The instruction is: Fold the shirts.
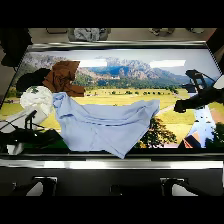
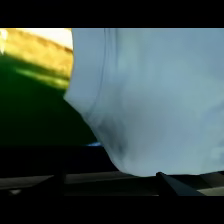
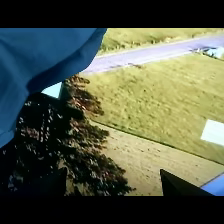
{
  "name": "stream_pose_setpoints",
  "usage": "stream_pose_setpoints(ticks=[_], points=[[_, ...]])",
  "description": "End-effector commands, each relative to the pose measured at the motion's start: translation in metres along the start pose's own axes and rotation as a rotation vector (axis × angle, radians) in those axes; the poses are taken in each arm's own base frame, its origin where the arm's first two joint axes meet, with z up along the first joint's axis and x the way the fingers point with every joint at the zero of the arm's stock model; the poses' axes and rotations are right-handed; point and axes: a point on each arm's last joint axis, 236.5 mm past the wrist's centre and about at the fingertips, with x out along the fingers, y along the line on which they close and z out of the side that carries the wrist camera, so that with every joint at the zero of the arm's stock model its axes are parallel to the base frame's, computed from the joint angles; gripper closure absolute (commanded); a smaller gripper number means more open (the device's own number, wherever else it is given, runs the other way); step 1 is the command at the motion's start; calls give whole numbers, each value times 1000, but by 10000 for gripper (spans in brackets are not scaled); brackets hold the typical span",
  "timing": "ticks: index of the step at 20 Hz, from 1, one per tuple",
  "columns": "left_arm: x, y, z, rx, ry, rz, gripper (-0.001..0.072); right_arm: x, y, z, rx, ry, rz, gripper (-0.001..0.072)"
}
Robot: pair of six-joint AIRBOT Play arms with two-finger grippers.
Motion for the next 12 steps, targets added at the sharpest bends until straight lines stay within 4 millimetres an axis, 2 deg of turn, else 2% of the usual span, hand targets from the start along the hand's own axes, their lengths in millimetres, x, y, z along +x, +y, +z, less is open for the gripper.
stream_pose_setpoints(ticks=[1,5,8,11,12], points=[[34,-14,-34,-99,55,-148,-10,18,9,-6,20,6,64,26],[52,-12,-40,-137,55,-160,-8,35,17,-19,15,50,110,9],[65,-19,-32,-111,26,-147,11,53,49,-31,32,60,241,8],[82,-26,-23,-106,2,-139,202,75,90,-48,75,63,409,6],[87,-25,-21,-121,0,-130,347,81,98,-54,100,67,437,6]])
